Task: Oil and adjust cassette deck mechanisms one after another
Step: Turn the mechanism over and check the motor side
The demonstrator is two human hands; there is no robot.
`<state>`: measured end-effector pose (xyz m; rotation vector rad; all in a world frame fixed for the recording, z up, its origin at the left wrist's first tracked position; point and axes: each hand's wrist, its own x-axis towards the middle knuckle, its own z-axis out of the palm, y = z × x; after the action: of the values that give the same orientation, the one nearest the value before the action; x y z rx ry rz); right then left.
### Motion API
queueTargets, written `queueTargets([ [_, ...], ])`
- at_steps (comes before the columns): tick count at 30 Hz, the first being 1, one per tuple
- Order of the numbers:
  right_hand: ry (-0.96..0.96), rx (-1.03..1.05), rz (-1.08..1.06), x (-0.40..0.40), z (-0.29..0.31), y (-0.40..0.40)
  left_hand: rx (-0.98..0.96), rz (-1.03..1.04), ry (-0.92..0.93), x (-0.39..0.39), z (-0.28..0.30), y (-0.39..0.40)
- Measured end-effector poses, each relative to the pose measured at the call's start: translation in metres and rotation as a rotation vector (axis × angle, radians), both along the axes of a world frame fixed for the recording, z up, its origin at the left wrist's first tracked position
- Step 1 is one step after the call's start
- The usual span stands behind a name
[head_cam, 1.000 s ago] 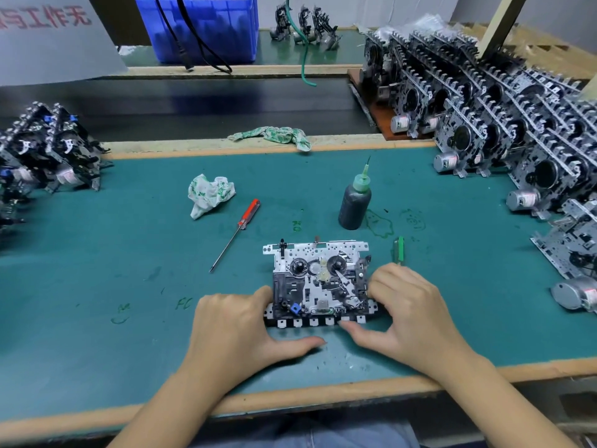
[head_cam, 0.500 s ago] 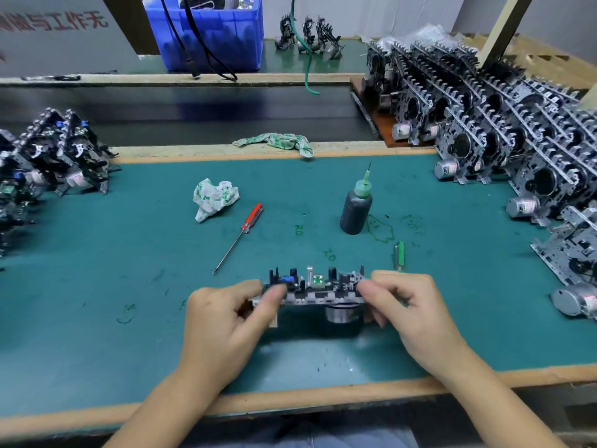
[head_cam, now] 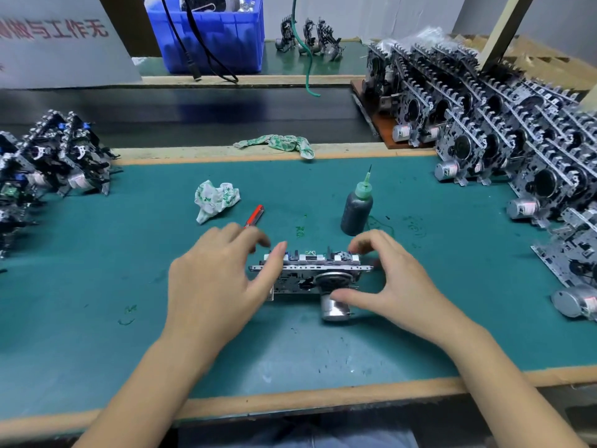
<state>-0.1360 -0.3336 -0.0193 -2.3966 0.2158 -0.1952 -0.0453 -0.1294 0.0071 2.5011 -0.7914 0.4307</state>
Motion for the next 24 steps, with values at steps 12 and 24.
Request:
queueTargets([
  [12, -0.149, 0.474, 0.125, 0.012, -0.008, 0.005, -0.276, -0.565, 0.268, 0.009, 0.008, -0.031],
  [24, -0.127, 0.534, 0.124, 0.013, -0.001, 0.006, -0.298, -0.627, 0.218, 0.012, 0.003, -0.033],
])
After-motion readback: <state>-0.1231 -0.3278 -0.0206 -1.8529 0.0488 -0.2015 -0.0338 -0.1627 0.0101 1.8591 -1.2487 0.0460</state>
